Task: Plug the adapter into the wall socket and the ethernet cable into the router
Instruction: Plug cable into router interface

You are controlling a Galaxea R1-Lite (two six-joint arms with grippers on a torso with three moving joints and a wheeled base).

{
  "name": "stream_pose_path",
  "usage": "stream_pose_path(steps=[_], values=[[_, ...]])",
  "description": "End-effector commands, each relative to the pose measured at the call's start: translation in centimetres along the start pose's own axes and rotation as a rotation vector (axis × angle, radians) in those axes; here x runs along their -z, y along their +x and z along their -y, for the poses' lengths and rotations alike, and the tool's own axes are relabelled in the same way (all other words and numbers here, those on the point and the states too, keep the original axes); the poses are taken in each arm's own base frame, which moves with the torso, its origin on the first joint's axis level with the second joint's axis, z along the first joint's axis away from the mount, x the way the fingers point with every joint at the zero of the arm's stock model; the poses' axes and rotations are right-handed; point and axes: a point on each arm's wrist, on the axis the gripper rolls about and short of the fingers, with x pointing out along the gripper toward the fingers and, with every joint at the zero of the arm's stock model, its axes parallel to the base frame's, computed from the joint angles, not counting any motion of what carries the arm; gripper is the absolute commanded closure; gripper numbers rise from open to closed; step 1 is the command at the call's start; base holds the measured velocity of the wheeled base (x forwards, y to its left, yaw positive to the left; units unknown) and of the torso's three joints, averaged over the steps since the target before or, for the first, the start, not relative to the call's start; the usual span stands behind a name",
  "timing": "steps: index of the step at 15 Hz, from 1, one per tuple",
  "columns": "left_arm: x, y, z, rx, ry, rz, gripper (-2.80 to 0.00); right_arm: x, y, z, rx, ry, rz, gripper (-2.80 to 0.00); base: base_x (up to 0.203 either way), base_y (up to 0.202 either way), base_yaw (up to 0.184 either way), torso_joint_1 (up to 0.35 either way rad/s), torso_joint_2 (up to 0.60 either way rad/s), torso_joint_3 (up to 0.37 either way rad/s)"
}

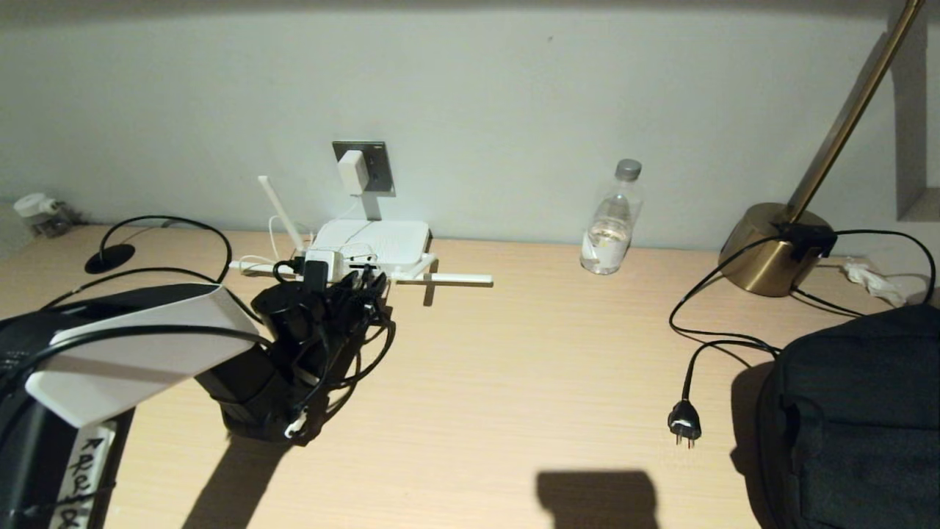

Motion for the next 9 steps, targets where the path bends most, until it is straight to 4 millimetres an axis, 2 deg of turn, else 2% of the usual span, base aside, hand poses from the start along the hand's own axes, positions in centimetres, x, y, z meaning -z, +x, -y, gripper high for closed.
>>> stream_pose_path(steps=[1,5,9], values=[[-0.3,-0.1,0.0,-0.004,-0.001,0.011,-2.8,0.0,0.0,0.0,-0.002,-0.001,-0.002,0.0,0.0,0.0,0.0,0.0,0.0,0.0],[-1.4,-0.4,0.0,-0.008,-0.002,0.028,-2.8,0.0,0.0,0.0,-0.002,-0.001,-0.002,0.0,0.0,0.0,0.0,0.0,0.0,0.0],[-4.9,-3.1,-0.3,-0.012,-0.004,0.051,-2.8,0.0,0.0,0.0,-0.002,-0.001,-0.003,0.0,0.0,0.0,0.0,0.0,0.0,0.0]])
